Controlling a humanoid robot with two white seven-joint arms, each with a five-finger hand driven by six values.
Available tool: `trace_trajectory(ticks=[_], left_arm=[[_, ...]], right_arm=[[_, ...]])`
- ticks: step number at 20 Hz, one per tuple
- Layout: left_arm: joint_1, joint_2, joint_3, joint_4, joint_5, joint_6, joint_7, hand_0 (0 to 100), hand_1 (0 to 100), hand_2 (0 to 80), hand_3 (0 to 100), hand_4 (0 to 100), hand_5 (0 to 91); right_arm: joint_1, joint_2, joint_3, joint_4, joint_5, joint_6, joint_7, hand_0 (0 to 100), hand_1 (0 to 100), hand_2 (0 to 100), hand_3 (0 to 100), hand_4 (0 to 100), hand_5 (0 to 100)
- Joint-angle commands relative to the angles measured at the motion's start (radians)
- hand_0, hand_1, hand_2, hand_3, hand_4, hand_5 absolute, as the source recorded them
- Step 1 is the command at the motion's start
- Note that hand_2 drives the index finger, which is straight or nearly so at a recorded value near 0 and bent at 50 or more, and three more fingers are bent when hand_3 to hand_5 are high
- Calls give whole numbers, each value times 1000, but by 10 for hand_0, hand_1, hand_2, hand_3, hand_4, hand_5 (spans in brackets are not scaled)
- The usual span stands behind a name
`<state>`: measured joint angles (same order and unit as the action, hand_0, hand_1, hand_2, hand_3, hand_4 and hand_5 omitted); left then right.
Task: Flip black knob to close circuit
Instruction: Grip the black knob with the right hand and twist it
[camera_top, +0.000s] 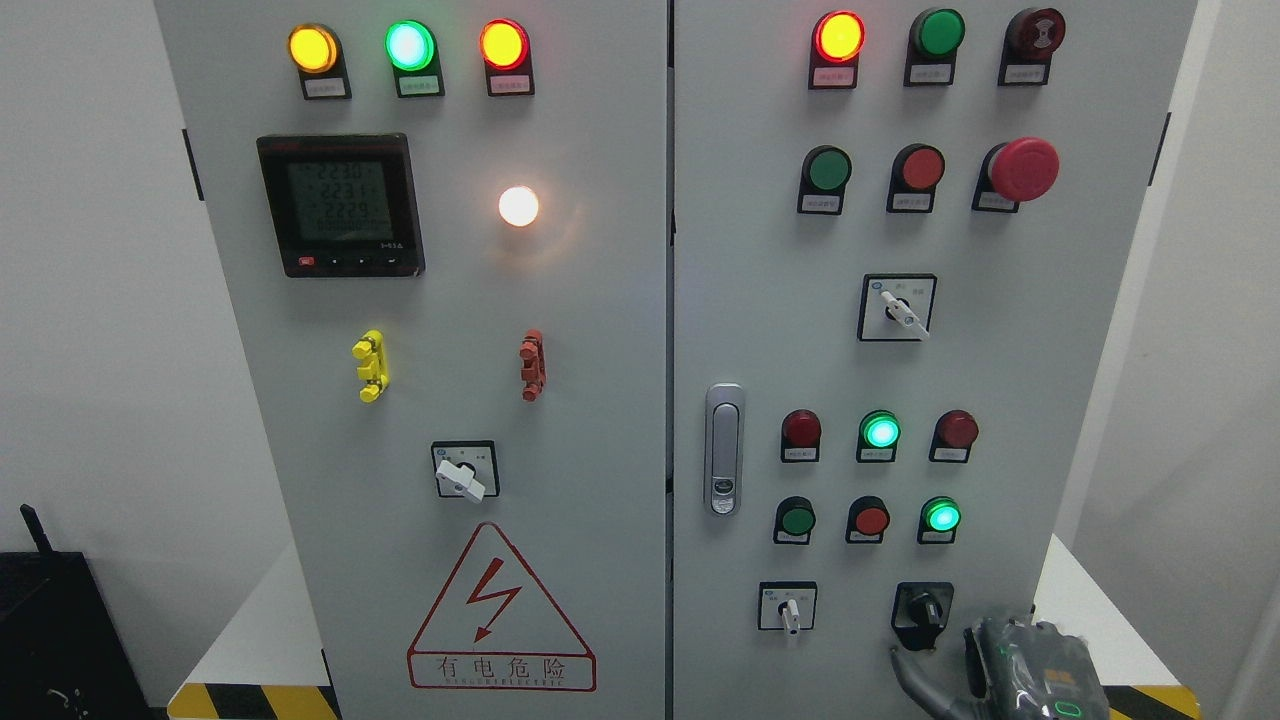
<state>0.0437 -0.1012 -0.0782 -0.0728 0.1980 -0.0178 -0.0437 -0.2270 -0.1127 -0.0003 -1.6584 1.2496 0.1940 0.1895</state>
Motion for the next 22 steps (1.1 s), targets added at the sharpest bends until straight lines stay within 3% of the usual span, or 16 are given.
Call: trace_trajectory(ticks=[1, 14, 22], left_arm=[[-1, 0, 0, 1, 0, -1, 1, 120, 556, 0, 0, 0, 0], [1, 0, 0, 1, 0, -1, -1, 120, 556, 0, 0, 0, 0], [-1, 0, 0, -1, 0, -1, 1, 120, 556, 0, 0, 0, 0]], right_arm=[[-9, -5, -9, 22, -10, 1, -4, 0, 4, 901, 1000, 886, 902], [-18, -10, -18, 28, -32, 24, -2, 0, 5, 900, 1000, 888, 905], [-17, -13, -67, 37, -61, 25, -2, 0, 7, 900, 1000, 889, 905]])
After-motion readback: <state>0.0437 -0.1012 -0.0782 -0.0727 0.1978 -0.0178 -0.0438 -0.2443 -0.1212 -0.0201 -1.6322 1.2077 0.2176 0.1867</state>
